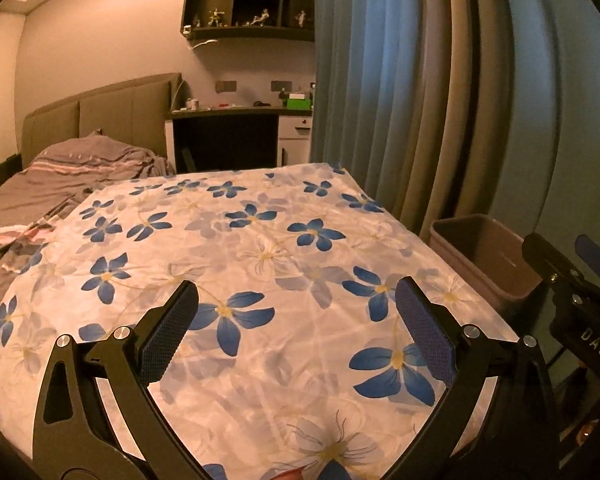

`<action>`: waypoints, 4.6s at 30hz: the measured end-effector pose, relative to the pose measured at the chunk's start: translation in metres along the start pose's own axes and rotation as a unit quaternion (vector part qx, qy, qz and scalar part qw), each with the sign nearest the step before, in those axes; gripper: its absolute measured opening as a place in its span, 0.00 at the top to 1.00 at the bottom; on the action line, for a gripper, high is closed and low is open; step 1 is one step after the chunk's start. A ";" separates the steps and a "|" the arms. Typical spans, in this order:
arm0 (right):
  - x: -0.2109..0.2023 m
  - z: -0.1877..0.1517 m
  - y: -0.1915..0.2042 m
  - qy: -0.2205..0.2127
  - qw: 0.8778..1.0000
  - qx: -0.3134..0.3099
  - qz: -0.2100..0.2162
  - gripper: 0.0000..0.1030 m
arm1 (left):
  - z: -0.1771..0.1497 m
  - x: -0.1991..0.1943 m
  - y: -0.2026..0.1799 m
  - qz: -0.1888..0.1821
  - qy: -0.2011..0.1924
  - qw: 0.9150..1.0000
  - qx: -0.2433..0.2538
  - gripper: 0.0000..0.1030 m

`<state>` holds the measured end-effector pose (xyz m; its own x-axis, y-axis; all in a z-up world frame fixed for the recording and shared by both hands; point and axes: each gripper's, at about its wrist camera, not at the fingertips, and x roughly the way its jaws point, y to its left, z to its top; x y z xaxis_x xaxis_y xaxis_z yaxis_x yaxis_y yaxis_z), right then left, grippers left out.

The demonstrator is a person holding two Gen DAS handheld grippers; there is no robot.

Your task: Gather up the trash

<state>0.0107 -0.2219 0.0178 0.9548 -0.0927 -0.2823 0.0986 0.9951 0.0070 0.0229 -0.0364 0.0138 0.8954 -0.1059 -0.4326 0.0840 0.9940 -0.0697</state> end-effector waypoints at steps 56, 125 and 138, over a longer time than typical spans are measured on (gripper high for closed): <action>-0.009 -0.003 0.002 -0.005 1.000 0.004 -0.011 0.05 | 0.000 -0.007 -0.004 -0.012 0.000 1.000 -0.005 0.06; -0.010 -0.002 -0.002 -0.002 1.000 0.007 -0.011 0.05 | -0.003 -0.009 -0.010 -0.009 0.005 1.000 -0.007 0.19; -0.010 -0.002 -0.003 0.000 1.000 0.008 -0.010 0.05 | -0.003 -0.010 -0.010 -0.009 0.004 1.000 -0.009 0.19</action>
<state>-0.0003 -0.2237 0.0185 0.9528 -0.1135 -0.2817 0.1231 0.9922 0.0169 0.0117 -0.0449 0.0165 0.8900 -0.1243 -0.4386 0.0927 0.9913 -0.0929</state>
